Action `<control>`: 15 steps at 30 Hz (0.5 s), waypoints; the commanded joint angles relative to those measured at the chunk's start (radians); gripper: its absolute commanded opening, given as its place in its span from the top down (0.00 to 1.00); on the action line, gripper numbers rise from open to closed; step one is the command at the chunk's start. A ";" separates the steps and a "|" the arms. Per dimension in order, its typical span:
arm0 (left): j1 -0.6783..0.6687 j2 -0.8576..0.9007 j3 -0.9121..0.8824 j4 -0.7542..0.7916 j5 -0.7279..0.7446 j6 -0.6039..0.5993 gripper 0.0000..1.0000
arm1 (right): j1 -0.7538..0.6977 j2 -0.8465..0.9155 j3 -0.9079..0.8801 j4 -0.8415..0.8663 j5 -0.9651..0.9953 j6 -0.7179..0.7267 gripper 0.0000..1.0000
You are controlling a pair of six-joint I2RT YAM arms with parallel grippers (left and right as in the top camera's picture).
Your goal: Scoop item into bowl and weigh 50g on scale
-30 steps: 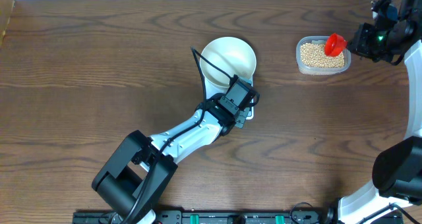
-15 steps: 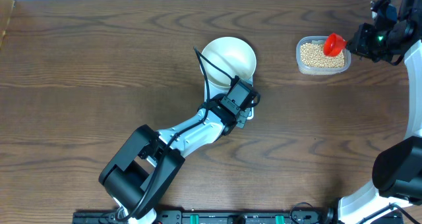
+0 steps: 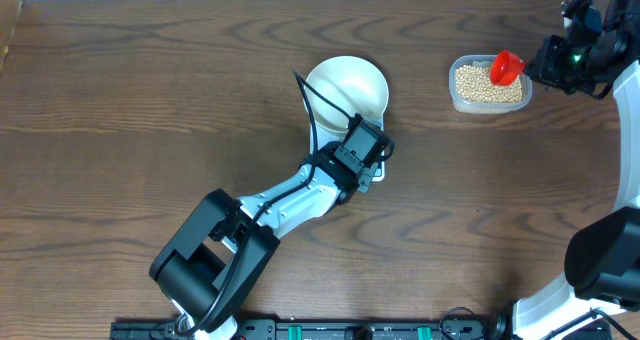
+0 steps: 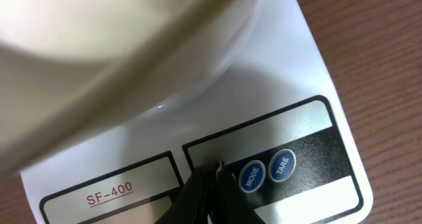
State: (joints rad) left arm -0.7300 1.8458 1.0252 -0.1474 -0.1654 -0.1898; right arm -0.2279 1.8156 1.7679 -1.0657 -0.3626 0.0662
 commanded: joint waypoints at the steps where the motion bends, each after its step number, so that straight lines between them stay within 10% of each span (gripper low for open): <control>1: 0.008 0.016 -0.003 0.004 -0.026 0.014 0.93 | -0.006 -0.013 0.017 -0.002 -0.010 -0.016 0.99; 15: 0.006 0.029 -0.003 -0.002 0.016 0.014 0.93 | -0.006 -0.013 0.017 -0.002 -0.010 -0.020 0.99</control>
State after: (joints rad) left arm -0.7280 1.8462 1.0252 -0.1459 -0.1600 -0.1825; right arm -0.2279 1.8156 1.7679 -1.0657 -0.3626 0.0628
